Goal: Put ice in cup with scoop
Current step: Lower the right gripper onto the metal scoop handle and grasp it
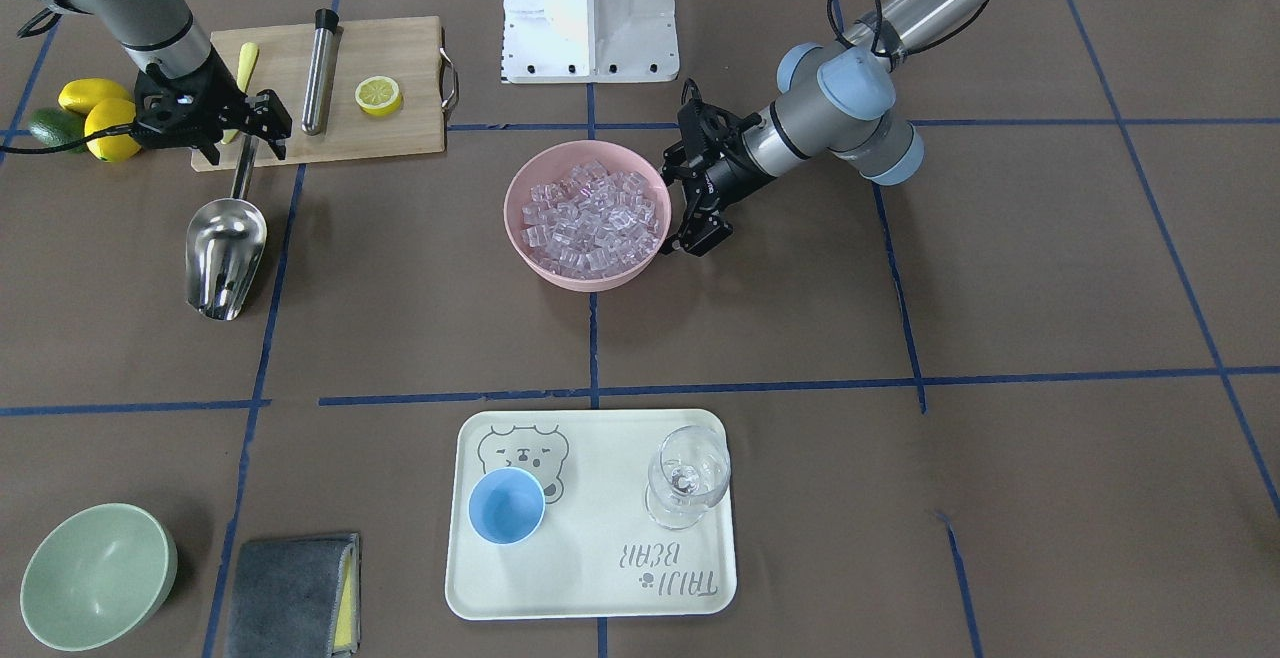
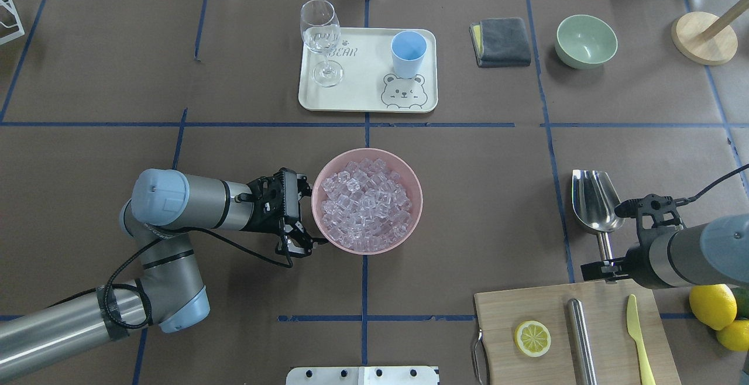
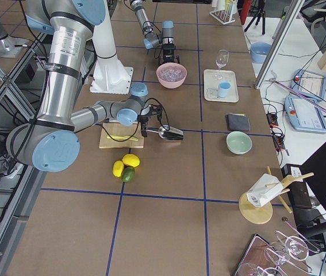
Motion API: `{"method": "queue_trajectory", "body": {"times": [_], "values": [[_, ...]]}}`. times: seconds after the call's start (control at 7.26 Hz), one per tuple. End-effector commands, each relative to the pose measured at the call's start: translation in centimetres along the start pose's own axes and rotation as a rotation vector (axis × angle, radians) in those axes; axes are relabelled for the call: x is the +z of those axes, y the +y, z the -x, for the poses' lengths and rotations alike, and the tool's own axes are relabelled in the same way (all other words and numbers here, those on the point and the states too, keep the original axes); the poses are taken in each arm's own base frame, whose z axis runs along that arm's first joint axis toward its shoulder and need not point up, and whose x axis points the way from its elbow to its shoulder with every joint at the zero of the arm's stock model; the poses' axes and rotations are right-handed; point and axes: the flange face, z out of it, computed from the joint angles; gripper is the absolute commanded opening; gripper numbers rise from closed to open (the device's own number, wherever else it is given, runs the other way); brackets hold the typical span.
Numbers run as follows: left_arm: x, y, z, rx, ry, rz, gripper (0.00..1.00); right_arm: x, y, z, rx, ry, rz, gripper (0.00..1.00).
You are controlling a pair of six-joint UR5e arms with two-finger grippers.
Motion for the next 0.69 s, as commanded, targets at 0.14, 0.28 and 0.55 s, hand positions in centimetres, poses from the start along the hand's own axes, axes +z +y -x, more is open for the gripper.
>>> {"method": "queue_trajectory", "body": {"times": [0.14,0.28,0.55], "values": [[0.02,0.00,-0.04,0.000,0.001,0.000,1.00,0.06,-1.81,2.59,0.015,0.039,0.019,0.81],[0.01,-0.01,-0.04,0.001,0.001,-0.001,1.00,-0.08,-2.04,2.35,0.016,0.039,0.014,0.81],[0.01,-0.01,-0.04,-0.001,0.001,-0.001,1.00,-0.21,-2.12,1.99,0.006,0.038,0.011,0.80]]}}
